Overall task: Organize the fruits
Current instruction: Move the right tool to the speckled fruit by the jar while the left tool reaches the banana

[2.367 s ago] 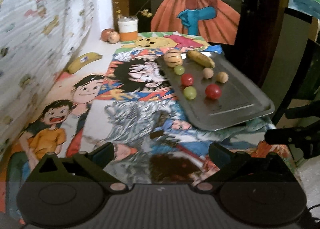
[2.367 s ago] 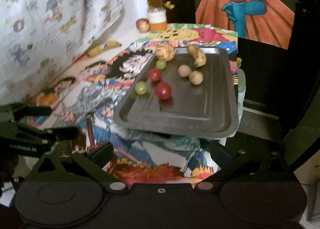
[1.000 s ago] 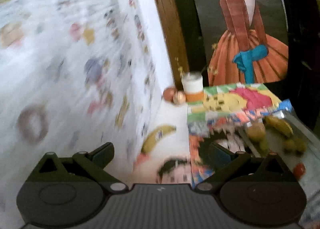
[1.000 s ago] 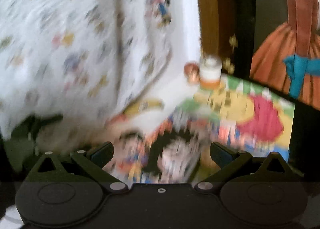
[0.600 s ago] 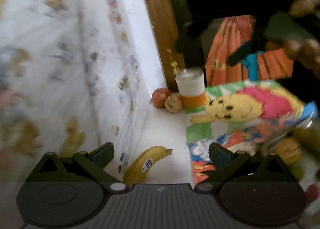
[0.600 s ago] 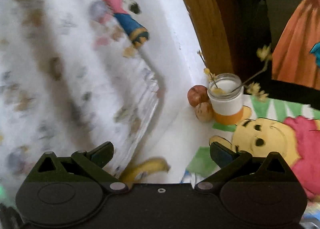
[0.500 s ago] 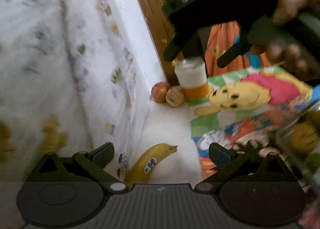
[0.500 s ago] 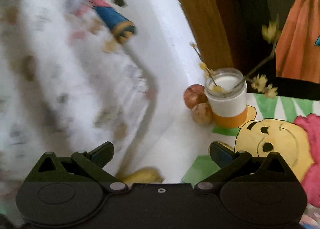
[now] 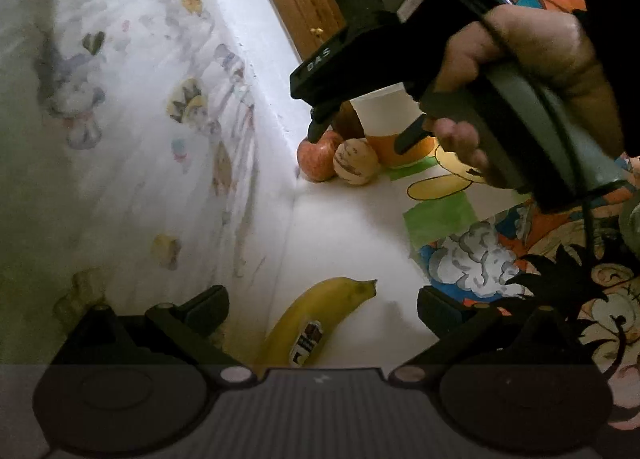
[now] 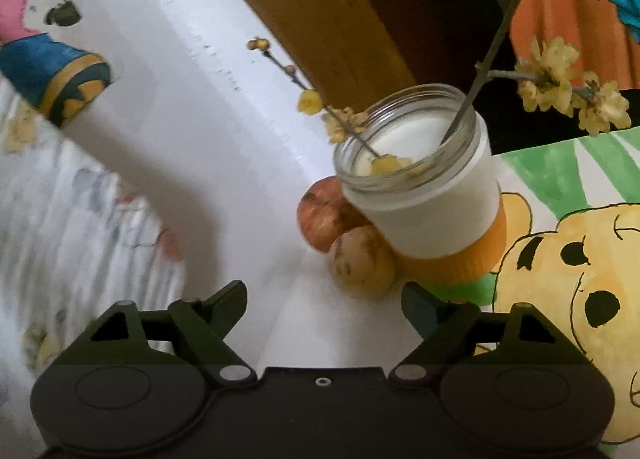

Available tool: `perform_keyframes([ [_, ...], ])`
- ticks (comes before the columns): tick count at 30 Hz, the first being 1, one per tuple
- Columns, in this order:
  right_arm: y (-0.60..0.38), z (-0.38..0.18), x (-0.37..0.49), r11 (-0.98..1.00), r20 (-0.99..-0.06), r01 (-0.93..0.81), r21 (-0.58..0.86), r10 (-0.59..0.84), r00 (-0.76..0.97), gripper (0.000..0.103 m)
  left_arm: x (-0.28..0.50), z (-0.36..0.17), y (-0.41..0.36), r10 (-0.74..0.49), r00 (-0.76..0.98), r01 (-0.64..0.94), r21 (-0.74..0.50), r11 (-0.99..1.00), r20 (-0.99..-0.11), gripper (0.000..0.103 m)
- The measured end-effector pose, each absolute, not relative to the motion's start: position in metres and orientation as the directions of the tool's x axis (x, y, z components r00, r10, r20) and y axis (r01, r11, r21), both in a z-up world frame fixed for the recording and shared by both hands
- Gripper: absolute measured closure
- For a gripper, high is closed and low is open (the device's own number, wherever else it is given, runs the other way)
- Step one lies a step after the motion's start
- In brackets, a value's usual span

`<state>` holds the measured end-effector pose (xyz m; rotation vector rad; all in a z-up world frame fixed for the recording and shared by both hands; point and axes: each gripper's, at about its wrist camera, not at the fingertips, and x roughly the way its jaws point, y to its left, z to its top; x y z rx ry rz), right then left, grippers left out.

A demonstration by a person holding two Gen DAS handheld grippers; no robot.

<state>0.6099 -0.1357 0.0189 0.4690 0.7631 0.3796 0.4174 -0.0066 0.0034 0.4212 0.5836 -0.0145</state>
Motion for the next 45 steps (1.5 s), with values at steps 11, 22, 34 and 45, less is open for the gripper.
perform_keyframes([
  [11,-0.114,0.002,0.624,0.859,-0.599,-0.074,0.507,0.412,0.686,0.033,0.430,-0.004,-0.004,0.100,0.826,0.158,0.398,0.904,-0.554,0.013],
  [22,-0.117,-0.014,0.632,0.857,-0.608,-0.042,0.513,0.397,0.688,0.043,0.452,-0.011,0.015,0.087,0.779,0.128,0.294,0.947,-0.621,0.042],
  [34,-0.131,-0.015,0.631,0.838,-0.599,-0.017,0.545,0.403,0.692,0.060,0.461,-0.008,0.023,0.090,0.780,0.047,0.201,0.978,-0.619,0.052],
  [45,-0.131,-0.010,0.633,0.804,-0.592,0.041,0.593,0.402,0.698,0.039,0.457,-0.007,0.030,0.070,0.796,0.025,0.149,0.988,-0.601,0.055],
])
